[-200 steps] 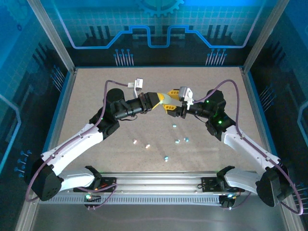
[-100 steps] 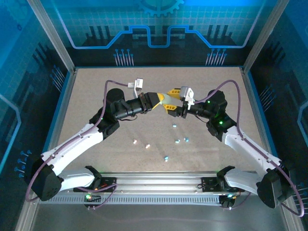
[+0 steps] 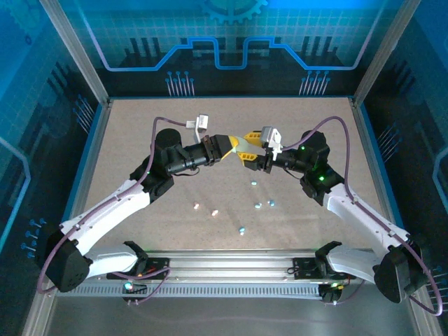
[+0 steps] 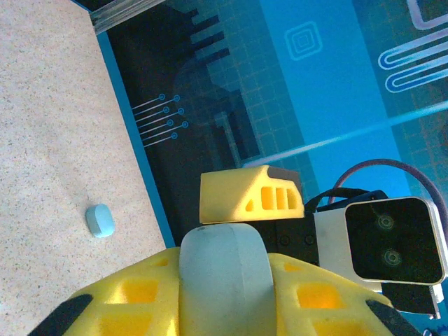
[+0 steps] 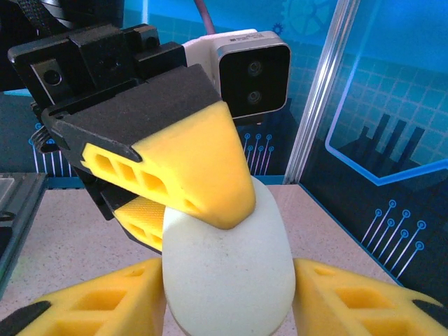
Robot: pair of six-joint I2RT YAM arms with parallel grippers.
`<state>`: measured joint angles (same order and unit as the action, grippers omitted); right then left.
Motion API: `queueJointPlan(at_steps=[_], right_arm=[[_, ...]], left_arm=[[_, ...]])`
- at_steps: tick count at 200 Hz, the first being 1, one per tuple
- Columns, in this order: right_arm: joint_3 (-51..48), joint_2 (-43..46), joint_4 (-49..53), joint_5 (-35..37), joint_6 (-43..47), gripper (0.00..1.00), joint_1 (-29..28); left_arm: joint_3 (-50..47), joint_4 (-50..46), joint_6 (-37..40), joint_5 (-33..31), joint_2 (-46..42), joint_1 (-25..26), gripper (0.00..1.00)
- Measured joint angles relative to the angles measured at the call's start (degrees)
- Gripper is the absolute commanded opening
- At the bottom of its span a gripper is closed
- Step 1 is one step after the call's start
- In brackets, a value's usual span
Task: Insert the wireless bluetooth earbuds into the charging case
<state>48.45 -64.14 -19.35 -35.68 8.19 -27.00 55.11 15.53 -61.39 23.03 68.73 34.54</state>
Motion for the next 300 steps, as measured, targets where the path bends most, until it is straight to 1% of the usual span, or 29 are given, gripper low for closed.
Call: queueJointPlan(at_steps=[14,34,53,64,69,83,88,95,111,127,144,180,196,209,232,259,300], right_arm=[[0.00,0.00,0.04,0.00,0.15,0.45,0.00],[0.00,0.00,0.24,0.11,0.33,0.41,0.02],[1.14,-0.15,1.95,0.07,0.33,0.35,0.04],[2.47,-0.55,3.69,-0.48,0.39,0.33,0.07],[3.26,-0.90,4.63,-0.90,0.09,0.32,0.09],[6.03,-2.29,7.13,-2.16,-0.57,0.32,0.11],[6.91,-2.73,7.98,-2.60,-0.90,0.32,0.20],[7.96,-3.32,9.11,-3.45,-1.44,0.32,0.31],[9.49,-4.22,11.34,-5.70,-2.71,0.32,0.68],[11.08,-5.27,14.27,-8.39,-3.76,0.32,1.09],[13.00,-6.40,17.35,-10.86,-4.42,0.32,1.62],[17.49,-8.37,23.85,-16.04,-4.98,0.32,3.10],[19.56,-9.29,26.64,-18.01,-4.79,0.32,3.19],[20.70,-9.88,28.44,-19.61,-4.31,0.33,3.19],[21.55,-10.51,30.91,-21.77,-3.23,0.33,3.19],[21.86,-10.88,33.03,-22.84,-1.90,0.33,3.19],[22.69,-11.43,35.34,-23.69,-0.15,0.33,3.17]], left_arm=[[0.00,-0.02,0.00,0.00,0.00,0.00,0.12],[0.00,-0.09,0.02,-0.04,0.00,0.00,0.18],[0.00,-0.09,0.46,-0.02,0.00,-0.17,0.29],[0.02,-0.04,1.20,-0.04,-0.17,-0.24,0.42],[0.07,-0.26,1.57,-0.04,-0.24,-0.28,0.45],[0.15,-1.40,4.00,0.04,-0.37,-0.24,0.53],[0.17,-1.90,4.90,0.04,-0.46,-0.22,0.59],[0.26,-2.82,6.32,0.02,-0.57,-0.22,0.64],[0.70,-5.33,10.84,0.00,-1.01,-0.35,0.72],[0.76,-7.34,17.16,-0.07,-1.95,-0.70,0.76],[0.42,-8.41,25.00,-0.07,-3.54,-0.81,0.77],[-7.08,-5.03,47.78,1.07,-10.25,-0.81,0.76],[-9.44,-4.48,55.47,1.55,-11.32,-0.83,0.73],[-10.19,-4.42,60.00,2.10,-11.37,-0.96,0.71],[-10.73,-1.33,63.12,2.89,-11.37,-1.07,0.70],[-10.97,2.80,62.86,4.28,-11.34,-1.07,0.69],[-10.97,4.20,62.79,5.90,-10.29,-1.07,0.66]])
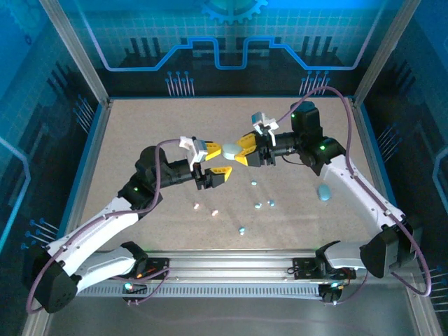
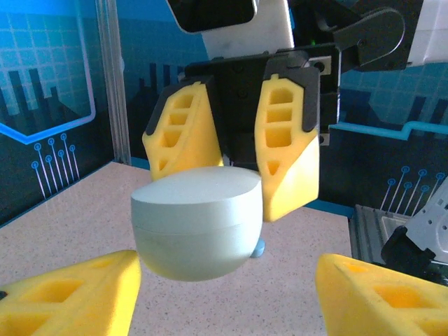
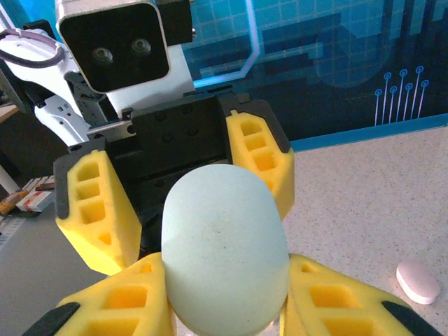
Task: Insert the wireless bluetooth earbuds into the charging case
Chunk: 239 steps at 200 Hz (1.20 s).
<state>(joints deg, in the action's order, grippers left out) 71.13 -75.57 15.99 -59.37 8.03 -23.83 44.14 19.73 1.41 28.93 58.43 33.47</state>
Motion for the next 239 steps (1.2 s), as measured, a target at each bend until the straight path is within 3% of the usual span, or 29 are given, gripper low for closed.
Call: queueJointPlan(at_steps=[49,127,239], right_arm=[[0.48,-0.52,1.70,-0.74,2.60,0.33,-0.20],[0.50,-0.59,2.58,-0.70,5.57,0.33,-1.36],[0.35,-0.48,2.45,0.85,9.94,0.33,-2.36]], left_arm=[[0.00,0.63,-1.44,0.13,0.83,0.00,0.65],[0.02,1.55,-2.82,0.96,1.60,0.00,0.52],[0.04,0.96,-2.97,2.03,1.75,-0.28,0.53]])
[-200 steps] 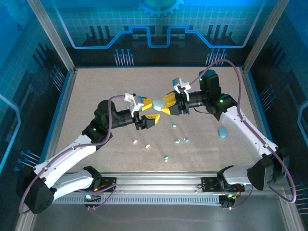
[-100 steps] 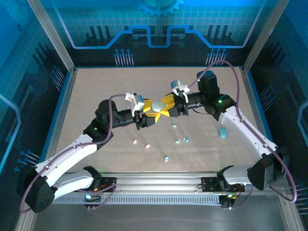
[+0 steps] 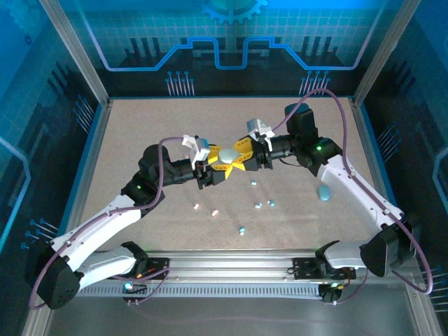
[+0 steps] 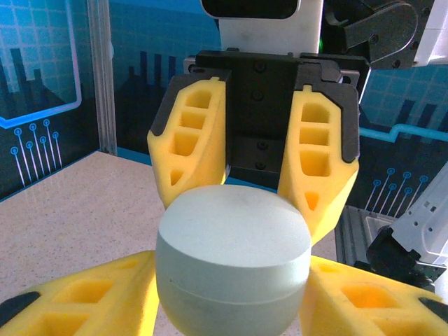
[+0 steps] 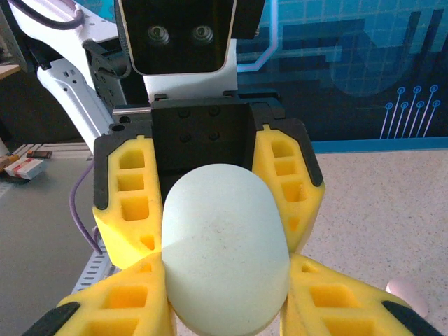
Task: Insert the wireless bluetooth earbuds into the charging case
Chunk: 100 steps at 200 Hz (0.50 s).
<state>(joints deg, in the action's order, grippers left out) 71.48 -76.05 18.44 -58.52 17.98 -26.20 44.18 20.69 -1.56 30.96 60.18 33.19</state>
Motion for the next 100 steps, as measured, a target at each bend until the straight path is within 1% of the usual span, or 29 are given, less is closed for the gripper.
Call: queueJointPlan(at_steps=[22,61,84,100], right_arm=[[-0.37,0.20,0.26,0.68,1.18,0.33,-0.13],[-0.37,0.31,1.70,1.49,3.34,0.33,-0.44],[-0.37,0.31,2.36,2.08,4.33,0.33,-0.68],[-0.37,0.31,3.02,2.36,4.83,0.33,-0.79]], left_arm=[[0.00,-0.74,0.00,0.02,-0.02,-0.04,0.55],[0.00,-1.99,0.04,0.44,0.00,-0.04,0.54],[0.00,-2.49,0.07,0.46,-0.02,-0.04,0.57],[0.00,-2.93,0.20,0.48,-0.02,-0.09,0.56]])
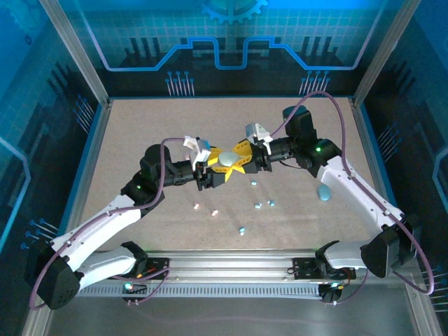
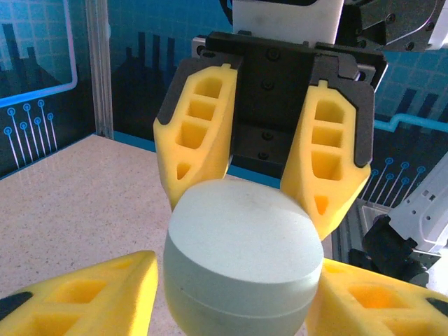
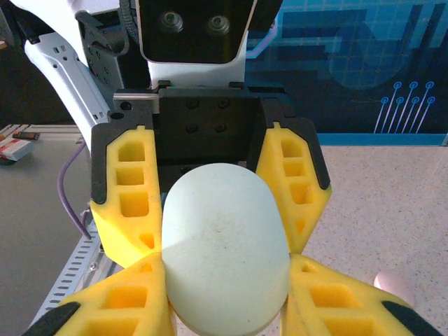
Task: Insert the wireless bluetooth earbuds into the charging case
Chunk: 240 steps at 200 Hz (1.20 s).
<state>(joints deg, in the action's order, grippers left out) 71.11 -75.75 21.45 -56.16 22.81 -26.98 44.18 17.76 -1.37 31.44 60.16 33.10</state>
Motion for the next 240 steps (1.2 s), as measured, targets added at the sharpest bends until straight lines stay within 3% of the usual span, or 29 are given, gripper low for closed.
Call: queueJointPlan(at_steps=[88,135,240], right_arm=[[0.44,-0.02,0.81,0.09,-0.55,0.33,0.00],[2.38,-1.05,1.97,-0.90,-1.77,0.38,0.00],[5.73,-3.67,4.46,-3.10,-9.40,0.51,0.52]], left_arm=[[-0.13,0.57,0.09,0.70,-0.07,0.00,0.44],[-0.15,0.98,0.02,0.76,-0.59,-0.07,0.35],[-0.15,0.63,0.33,0.70,-0.59,-0.52,0.33]])
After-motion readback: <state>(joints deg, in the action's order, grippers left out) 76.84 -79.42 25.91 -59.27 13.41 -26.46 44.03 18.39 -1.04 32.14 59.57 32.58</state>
